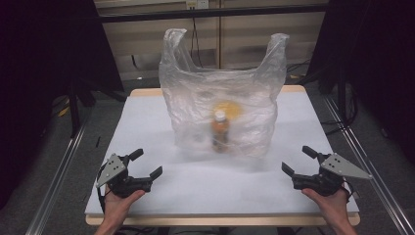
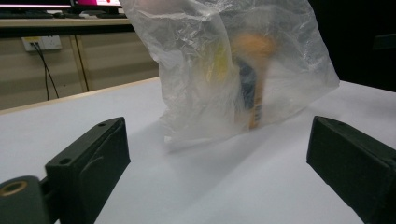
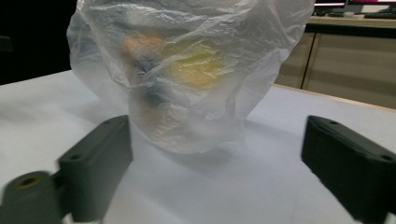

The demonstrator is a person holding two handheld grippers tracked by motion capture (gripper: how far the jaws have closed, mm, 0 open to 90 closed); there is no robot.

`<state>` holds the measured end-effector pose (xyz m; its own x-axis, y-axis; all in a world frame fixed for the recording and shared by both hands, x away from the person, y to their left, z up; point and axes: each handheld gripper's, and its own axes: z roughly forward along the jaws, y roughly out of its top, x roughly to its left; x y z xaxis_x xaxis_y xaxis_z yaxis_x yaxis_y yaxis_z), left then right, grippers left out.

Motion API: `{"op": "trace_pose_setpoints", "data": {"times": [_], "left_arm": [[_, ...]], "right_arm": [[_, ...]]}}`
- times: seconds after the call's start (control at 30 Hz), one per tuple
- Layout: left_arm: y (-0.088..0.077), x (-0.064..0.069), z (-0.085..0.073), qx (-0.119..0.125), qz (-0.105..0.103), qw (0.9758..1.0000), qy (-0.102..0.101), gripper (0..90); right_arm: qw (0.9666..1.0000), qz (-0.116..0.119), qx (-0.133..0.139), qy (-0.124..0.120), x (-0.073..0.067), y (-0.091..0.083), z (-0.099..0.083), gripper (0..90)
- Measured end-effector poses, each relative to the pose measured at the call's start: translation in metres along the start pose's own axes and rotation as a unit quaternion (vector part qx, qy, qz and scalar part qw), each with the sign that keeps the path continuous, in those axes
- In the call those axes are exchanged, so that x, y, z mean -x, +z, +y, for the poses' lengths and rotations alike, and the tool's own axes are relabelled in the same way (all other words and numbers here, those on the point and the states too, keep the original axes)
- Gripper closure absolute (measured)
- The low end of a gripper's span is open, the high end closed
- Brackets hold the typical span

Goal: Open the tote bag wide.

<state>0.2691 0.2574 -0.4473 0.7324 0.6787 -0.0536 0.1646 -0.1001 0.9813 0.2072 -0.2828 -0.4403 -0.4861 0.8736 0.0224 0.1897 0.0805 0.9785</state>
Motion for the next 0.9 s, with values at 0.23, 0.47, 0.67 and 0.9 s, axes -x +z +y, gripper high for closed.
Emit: {"op": "trace_pose_setpoints", "data": {"times": [0.23,0.47,0.67,0.9], "left_arm": [[0.002,-0.002,-0.001,-0.024,-0.014,0.9996,0.009,18.6],[0.004,0.0,0.002,-0.04,-0.038,0.9984,0.009,44.3],[0.012,0.005,0.006,-0.054,-0.066,0.9963,0.001,60.3],[0.022,0.009,0.012,-0.073,-0.118,0.9903,-0.01,82.3]], "right_arm": [[0.9998,0.015,-0.015,0.008,0.0,0.006,-0.001,27.0],[0.9989,0.039,-0.024,0.013,0.003,0.011,-0.001,51.9],[0.9974,0.063,-0.032,0.017,0.004,0.013,0.003,71.4],[0.9943,0.094,-0.046,0.022,0.007,0.018,0.007,88.3]]}}
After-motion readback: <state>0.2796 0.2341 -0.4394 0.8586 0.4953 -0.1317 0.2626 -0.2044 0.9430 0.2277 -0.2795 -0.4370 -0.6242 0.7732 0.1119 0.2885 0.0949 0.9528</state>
